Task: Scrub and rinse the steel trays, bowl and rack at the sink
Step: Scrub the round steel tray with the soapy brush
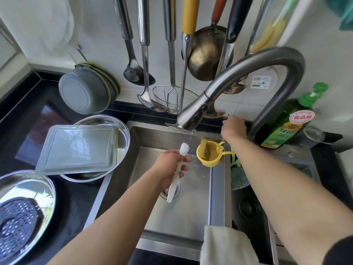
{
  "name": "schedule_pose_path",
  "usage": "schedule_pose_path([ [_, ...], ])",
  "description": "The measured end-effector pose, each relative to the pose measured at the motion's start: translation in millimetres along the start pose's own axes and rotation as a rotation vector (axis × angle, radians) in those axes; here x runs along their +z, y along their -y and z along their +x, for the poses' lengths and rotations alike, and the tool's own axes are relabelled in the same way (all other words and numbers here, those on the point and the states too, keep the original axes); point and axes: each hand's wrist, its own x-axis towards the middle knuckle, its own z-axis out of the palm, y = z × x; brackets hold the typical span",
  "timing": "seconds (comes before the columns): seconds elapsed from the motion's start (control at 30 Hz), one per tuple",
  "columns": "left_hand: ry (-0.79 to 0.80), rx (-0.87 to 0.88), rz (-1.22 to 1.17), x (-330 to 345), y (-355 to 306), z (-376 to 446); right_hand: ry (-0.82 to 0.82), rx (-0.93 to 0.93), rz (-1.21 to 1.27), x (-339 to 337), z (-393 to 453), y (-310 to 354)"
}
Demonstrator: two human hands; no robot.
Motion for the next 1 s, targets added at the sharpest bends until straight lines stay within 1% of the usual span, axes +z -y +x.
schedule_pose_path([
  [0.13,-0.006,-0.01,-0.053,7.9,-2.9,-3.3,0.022,0.006,0.029,-0.4,2.0,-2.7],
  [0.23,-0.031,-0.001,-0.094,5.8,-3.5,-5.5,0.024,-0.008,-0.036,0.4,1.0,-1.6],
  [0.33,-0.041,0.005,-0.088,2.9,-4.9,-6.2,0.009,-0.033,-0.1,1.5,-1.6,0.6],
  [0.57,0.006,0.006,-0.046,13.6,-12.2,-6.1,-0.005,-0.026,-0.109,-1.0,-2.9,3.2],
  [0.77,-0.011,-0.007,-0.054,10.2,-9.5,-5.2,-0.004,-0.032,-0.103,-4.1,-4.5,4.2],
  [1.0,-0.012,0.001,-0.074,9.4,-9.4,-6.8,0.006,-0.082,-0.136,-8.6,-9.2,6.2],
])
